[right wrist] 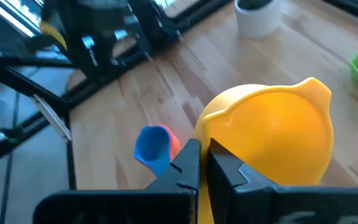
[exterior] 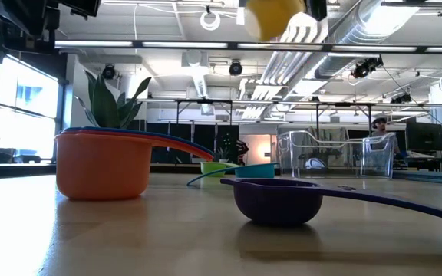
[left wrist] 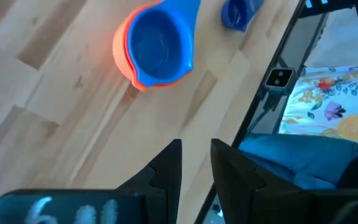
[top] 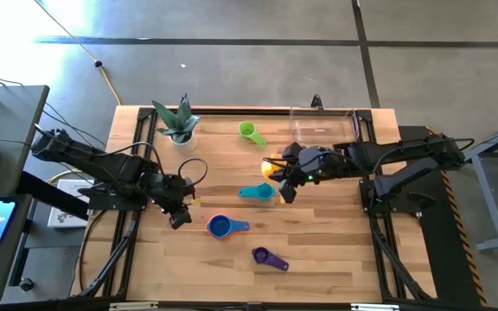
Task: Nest measuring cups in basket
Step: Stack the yellow measuring cup into the blue measuring cup
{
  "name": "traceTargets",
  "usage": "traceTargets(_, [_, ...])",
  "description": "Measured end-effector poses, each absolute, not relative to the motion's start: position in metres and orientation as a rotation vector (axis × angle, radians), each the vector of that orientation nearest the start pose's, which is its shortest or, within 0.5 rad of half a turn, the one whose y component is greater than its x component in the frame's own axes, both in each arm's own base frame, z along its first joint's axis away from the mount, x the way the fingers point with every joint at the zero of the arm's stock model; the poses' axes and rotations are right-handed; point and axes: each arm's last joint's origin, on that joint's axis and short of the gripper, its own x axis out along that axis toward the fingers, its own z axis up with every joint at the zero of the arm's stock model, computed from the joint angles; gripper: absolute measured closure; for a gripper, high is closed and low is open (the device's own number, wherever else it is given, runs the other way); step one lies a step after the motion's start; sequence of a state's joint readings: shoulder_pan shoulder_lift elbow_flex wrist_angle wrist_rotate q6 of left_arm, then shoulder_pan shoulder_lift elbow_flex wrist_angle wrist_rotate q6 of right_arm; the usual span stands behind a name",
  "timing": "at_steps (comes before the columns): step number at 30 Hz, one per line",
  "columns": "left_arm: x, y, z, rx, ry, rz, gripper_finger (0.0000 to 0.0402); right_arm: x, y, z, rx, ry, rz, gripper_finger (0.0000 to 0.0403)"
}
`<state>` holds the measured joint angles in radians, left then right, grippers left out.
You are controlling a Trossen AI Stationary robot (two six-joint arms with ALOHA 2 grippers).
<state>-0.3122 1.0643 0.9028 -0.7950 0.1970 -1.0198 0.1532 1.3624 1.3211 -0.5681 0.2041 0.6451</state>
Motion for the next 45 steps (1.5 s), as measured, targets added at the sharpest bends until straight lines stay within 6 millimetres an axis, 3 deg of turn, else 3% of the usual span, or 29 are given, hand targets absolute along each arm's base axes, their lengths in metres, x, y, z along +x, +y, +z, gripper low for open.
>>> traceTargets(8, [0.192, -0.078, 0.268, -1.004, 1.162, 0.165, 0.0326, 0.294, 0.039, 0.377, 0.409, 0.437, -0.186, 0.0403])
traceTargets(15, [0.204, -0.088, 0.249, -1.042, 1.164, 0.38, 0.0326, 0.293, 0.038, 0.391, 0.235, 0.395, -0.149, 0.0403])
traceTargets(20, [0.213, -0.092, 0.235, -1.034, 1.203, 0.438, 0.0326, 0.294, 0.042, 0.388, 0.156, 0.427, -0.105, 0.0403])
traceTargets(23, [0.216, -0.093, 0.232, -1.039, 1.208, 0.451, 0.0326, 0.301, 0.05, 0.373, 0.118, 0.526, -0.059, 0.0403])
traceTargets(32, [0.224, -0.096, 0.235, -1.066, 1.146, 0.378, 0.0326, 0.327, 0.09, 0.294, -0.015, 0.95, 0.034, 0.0403])
traceTargets(39, [0.226, -0.091, 0.235, -1.062, 1.128, 0.385, 0.0326, 0.343, 0.116, 0.246, -0.115, 1.1, 0.106, 0.0403])
traceTargets(45, [0.231, -0.086, 0.237, -1.051, 1.099, 0.36, 0.0326, 0.345, 0.133, 0.222, -0.129, 1.173, 0.083, 0.0403])
